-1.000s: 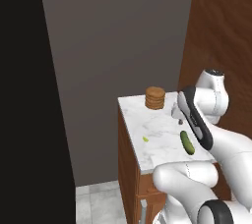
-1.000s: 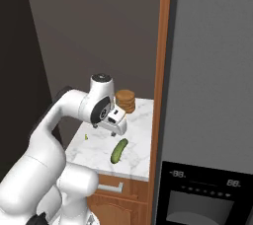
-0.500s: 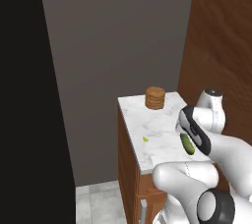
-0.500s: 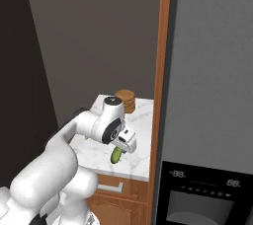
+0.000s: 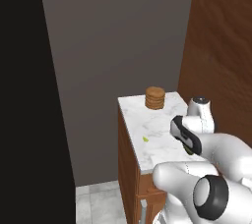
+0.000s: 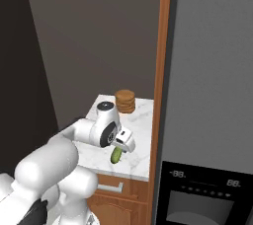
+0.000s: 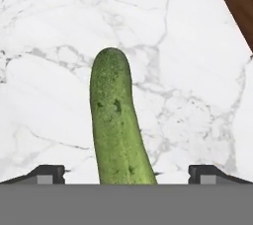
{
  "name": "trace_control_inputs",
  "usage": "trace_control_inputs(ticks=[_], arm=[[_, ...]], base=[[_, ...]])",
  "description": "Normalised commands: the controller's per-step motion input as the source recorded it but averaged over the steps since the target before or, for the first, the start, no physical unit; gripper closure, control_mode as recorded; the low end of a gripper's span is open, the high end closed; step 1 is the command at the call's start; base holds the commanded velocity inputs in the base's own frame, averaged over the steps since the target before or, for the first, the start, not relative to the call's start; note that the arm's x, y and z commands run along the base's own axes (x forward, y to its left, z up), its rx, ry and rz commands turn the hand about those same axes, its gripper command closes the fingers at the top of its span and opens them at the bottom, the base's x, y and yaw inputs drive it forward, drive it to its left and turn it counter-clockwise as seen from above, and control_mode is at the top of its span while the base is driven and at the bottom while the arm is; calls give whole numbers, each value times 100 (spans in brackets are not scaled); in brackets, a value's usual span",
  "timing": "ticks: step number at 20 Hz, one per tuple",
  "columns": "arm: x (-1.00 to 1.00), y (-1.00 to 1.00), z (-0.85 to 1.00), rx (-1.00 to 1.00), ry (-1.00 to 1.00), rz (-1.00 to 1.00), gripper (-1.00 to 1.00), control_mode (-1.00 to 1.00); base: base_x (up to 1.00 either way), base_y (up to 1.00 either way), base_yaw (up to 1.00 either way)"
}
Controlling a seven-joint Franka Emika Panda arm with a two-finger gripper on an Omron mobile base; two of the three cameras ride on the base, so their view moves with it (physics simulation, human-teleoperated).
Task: Place the lemon wedge and cucumber inside the fridge drawer. Close the drawer after placing the vegetables.
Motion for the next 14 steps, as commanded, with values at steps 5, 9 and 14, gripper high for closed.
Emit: trace_control_inputs(ticks=[5,9,14], arm=[[35,10,-7,-5,0,7,-100,-100],[52,61,1,-1,0,11,-100,-100],[32,69,18,0,1,11,-100,-100]], base=[[0,0,0],[0,0,0],[0,0,0]])
